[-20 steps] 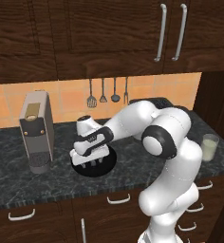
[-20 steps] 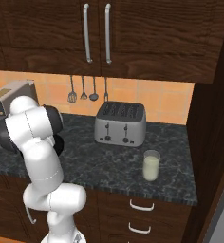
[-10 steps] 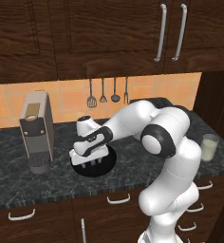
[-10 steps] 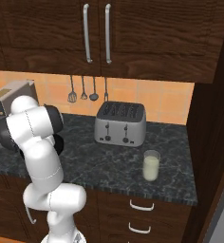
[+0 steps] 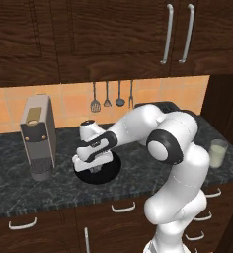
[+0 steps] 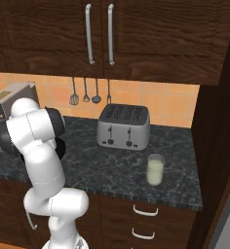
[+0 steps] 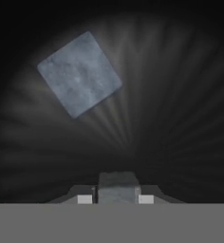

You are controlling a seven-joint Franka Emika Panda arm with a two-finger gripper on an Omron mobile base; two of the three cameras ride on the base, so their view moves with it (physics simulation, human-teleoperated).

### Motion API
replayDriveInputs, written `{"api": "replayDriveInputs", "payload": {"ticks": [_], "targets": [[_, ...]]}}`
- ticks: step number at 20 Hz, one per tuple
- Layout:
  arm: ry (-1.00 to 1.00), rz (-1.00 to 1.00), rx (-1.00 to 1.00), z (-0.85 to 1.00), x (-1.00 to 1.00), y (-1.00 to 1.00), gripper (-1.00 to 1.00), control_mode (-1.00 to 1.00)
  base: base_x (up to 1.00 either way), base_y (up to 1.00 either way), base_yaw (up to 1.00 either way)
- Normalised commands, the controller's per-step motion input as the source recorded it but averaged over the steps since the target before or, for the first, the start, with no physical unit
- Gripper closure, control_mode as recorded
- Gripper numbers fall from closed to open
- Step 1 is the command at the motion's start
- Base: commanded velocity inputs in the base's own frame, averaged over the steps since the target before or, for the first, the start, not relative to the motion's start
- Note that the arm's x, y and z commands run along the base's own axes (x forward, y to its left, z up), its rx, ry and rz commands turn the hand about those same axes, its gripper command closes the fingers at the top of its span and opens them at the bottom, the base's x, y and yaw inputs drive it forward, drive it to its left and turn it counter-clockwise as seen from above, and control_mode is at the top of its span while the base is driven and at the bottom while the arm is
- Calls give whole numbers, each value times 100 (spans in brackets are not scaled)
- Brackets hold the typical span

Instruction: Grab a lemon wedge from the fridge and one ice cube from the ice bowl, and put them in the glass of lemonade.

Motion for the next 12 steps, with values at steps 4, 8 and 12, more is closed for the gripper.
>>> {"api": "replayDriveInputs", "payload": {"ticks": [4, 8, 12], "targets": [[0, 0, 0, 0, 2, 0, 100, -100, 0, 0, 0], [-10, 0, -2, 39, -7, 1, 100, -100, 0, 0, 0], [-15, 0, 3, 42, -33, 0, 100, -100, 0, 0, 0]]}}
